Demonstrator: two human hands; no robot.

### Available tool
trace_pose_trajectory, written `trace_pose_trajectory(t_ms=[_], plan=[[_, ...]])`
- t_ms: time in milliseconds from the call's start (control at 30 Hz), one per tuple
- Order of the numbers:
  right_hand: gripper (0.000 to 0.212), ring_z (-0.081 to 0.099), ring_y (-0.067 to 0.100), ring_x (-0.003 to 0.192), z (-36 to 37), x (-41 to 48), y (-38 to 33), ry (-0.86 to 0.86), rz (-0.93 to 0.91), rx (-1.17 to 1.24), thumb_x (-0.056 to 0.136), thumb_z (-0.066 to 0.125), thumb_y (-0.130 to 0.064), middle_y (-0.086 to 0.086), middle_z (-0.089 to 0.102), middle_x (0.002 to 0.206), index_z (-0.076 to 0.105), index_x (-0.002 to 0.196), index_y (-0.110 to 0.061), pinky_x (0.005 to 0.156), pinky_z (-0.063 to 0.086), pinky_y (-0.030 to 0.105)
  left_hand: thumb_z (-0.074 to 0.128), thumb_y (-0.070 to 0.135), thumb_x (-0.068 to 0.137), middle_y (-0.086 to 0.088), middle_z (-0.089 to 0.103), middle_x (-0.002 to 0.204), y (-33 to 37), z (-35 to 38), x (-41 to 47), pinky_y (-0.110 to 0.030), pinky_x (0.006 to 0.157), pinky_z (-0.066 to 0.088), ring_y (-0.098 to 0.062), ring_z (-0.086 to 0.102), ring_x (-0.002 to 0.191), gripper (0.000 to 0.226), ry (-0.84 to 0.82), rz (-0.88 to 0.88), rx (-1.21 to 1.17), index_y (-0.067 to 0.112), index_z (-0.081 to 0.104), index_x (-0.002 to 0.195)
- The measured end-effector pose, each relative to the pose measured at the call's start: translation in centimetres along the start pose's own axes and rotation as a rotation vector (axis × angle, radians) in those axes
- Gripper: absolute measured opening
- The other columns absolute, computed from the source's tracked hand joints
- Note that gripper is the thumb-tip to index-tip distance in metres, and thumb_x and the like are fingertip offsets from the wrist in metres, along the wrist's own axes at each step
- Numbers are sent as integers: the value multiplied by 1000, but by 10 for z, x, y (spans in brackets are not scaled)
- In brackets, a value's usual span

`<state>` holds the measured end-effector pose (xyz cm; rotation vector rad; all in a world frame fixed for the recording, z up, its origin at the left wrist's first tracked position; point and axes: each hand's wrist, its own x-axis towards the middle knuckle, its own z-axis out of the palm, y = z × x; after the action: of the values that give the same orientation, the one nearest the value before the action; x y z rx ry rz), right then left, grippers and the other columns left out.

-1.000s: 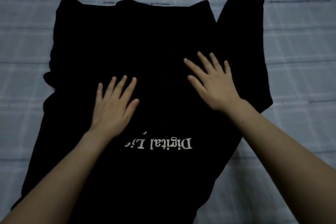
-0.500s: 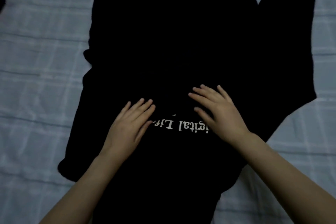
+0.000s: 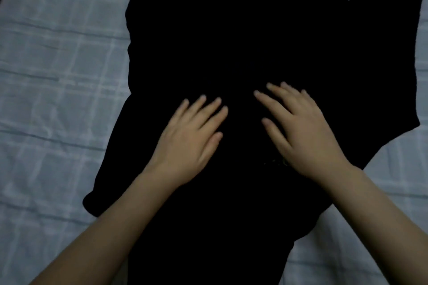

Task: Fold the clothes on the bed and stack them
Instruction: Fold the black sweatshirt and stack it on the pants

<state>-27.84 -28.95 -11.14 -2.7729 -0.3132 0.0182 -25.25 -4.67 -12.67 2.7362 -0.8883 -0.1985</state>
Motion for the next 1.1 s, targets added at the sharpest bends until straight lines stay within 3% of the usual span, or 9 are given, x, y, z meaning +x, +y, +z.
trace_pose_trajectory(t_ms=[67, 167, 267, 367, 467, 567, 1100], plan=[[54, 13, 26, 152, 18, 25, -1, -42, 85, -137, 103, 27, -48, -1, 23, 164, 25, 156, -34, 122, 10, 54, 22, 44, 99, -1, 27, 160, -24, 6, 15, -49, 121, 12, -23, 20, 149, 58, -38, -47, 176, 23, 30, 153], [56, -1, 27, 154, 41, 41, 13, -157, 252, -219, 102, 20, -56, -6, 9, 167, 9, 155, -46, 121, 0, 57, 14, 47, 98, 1, 13, 164, -56, 15, 18, -44, 122, 4, -21, 10, 151, 60, -78, -133, 182, 27, 12, 155], [56, 7, 29, 153, 42, 37, 21, -52, 251, -222, 101, 18, -57, -3, 17, 165, 14, 156, -44, 121, 2, 58, 18, 45, 99, 1, 10, 164, -57, 17, 15, -42, 123, 3, -20, 7, 152, 60, -75, -152, 139, 27, 11, 156], [60, 10, 32, 152, 32, 25, 43, 18, 337, -249, 98, 17, -58, 0, 20, 165, 18, 156, -42, 121, 5, 57, 21, 48, 99, -9, 18, 162, -38, 11, 20, -46, 120, 14, -28, 16, 150, 61, 17, -233, 119, 26, 18, 156], [62, 5, 30, 153, 36, 16, 64, -34, 435, -236, 97, 16, -58, 0, 15, 166, 15, 156, -42, 122, 5, 52, 29, 48, 97, -10, 26, 160, -9, 14, 43, -49, 118, 18, -32, 23, 147, 61, 100, -36, 120, 23, 27, 153], [59, 8, 29, 153, 44, 17, 65, -9, 443, -231, 98, 21, -56, -2, 19, 165, 17, 156, -42, 123, 7, 49, 25, 47, 100, -1, 21, 162, -4, 34, 61, -47, 122, 7, -24, 14, 151, 60, -60, 150, 181, 26, 20, 155], [58, 14, 25, 152, 51, 17, 71, 46, 464, -175, 98, 33, -53, -6, 28, 161, 25, 154, -40, 123, 6, 43, 29, 47, 97, -3, 27, 160, -12, 54, 68, -49, 120, 13, -25, 20, 149, 62, -72, 125, 169, 26, 23, 155]])
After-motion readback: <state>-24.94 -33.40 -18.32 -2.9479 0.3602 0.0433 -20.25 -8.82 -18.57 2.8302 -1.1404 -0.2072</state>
